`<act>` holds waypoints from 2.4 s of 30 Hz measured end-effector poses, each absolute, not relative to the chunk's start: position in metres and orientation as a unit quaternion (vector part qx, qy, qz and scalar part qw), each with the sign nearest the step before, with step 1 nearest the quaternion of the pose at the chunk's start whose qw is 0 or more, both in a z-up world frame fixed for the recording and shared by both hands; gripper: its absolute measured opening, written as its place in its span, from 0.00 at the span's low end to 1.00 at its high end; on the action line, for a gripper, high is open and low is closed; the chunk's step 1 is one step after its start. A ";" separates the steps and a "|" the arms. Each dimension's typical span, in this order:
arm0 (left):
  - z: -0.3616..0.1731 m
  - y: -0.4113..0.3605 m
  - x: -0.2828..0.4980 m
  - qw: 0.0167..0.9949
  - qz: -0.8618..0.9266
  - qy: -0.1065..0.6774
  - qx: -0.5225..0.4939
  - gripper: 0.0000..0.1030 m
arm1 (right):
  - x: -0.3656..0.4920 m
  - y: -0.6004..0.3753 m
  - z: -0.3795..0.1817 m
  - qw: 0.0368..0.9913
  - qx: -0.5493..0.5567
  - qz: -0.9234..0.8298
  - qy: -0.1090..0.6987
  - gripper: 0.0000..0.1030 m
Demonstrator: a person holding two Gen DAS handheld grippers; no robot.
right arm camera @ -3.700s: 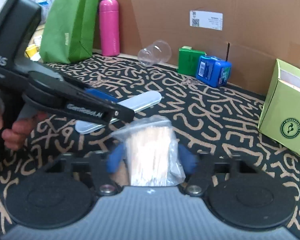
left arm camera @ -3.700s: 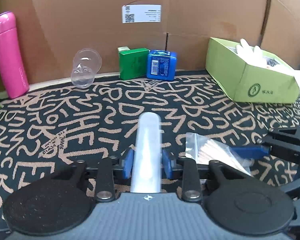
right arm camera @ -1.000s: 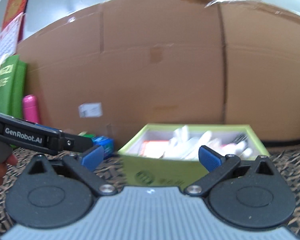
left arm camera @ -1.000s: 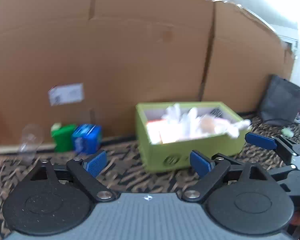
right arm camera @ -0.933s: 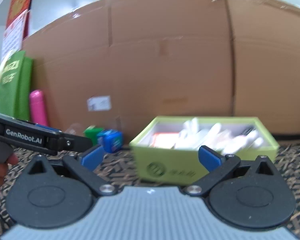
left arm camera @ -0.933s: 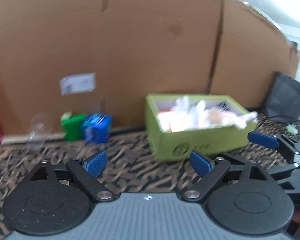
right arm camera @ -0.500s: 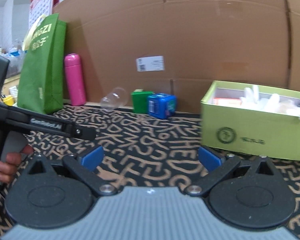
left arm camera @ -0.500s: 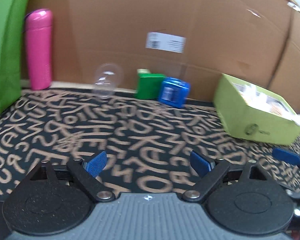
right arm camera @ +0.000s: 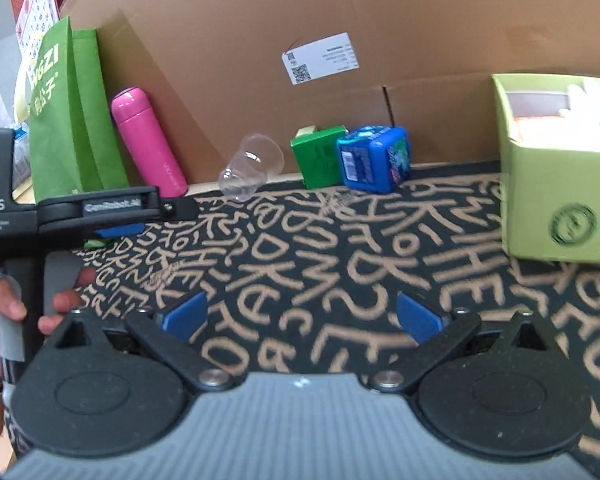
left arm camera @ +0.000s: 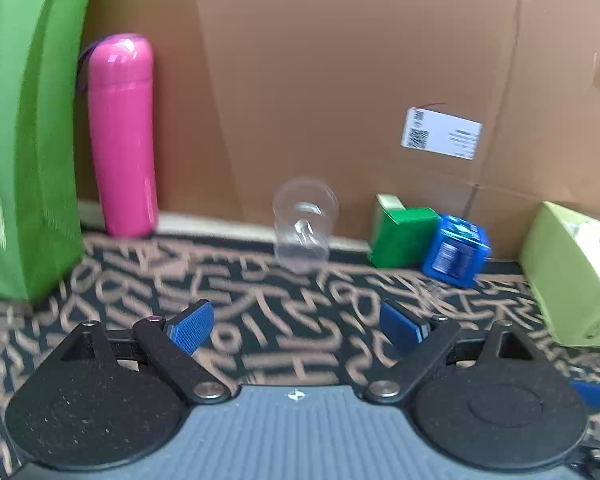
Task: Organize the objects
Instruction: 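Grasp the clear plastic cup with the left gripper while the right grasps the blue box, then lift the cup and blue box and carry them toward the lime-green box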
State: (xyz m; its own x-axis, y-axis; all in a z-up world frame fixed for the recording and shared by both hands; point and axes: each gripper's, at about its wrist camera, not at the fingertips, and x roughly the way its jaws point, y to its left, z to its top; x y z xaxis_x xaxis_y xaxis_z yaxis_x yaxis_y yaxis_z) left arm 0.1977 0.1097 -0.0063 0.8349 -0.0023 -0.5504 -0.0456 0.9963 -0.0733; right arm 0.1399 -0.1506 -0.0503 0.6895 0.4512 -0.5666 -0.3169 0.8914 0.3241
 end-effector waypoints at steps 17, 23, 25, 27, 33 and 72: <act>-0.018 0.107 0.313 0.954 0.004 0.300 0.003 0.72 | 0.272 -0.106 -0.056 0.960 0.015 0.077 0.269 0.94; -0.035 0.120 0.326 0.943 -0.013 0.331 -0.025 0.50 | 0.297 -0.113 -0.070 0.955 0.027 0.073 0.287 0.64; -0.033 0.120 0.321 0.942 -0.024 0.332 -0.027 0.48 | 0.294 -0.115 -0.072 0.955 0.020 0.076 0.285 0.64; -0.030 0.121 0.313 0.939 -0.039 0.340 -0.037 0.48 | 0.289 -0.116 -0.071 0.955 0.016 0.081 0.285 0.63; -0.017 0.114 0.264 0.933 -0.074 0.350 -0.044 0.47 | 0.253 -0.119 -0.068 0.952 0.002 0.109 0.287 0.63; -0.034 0.028 0.093 0.905 -0.141 0.401 -0.031 0.71 | 0.007 -0.206 -0.059 0.947 0.002 0.098 0.304 0.68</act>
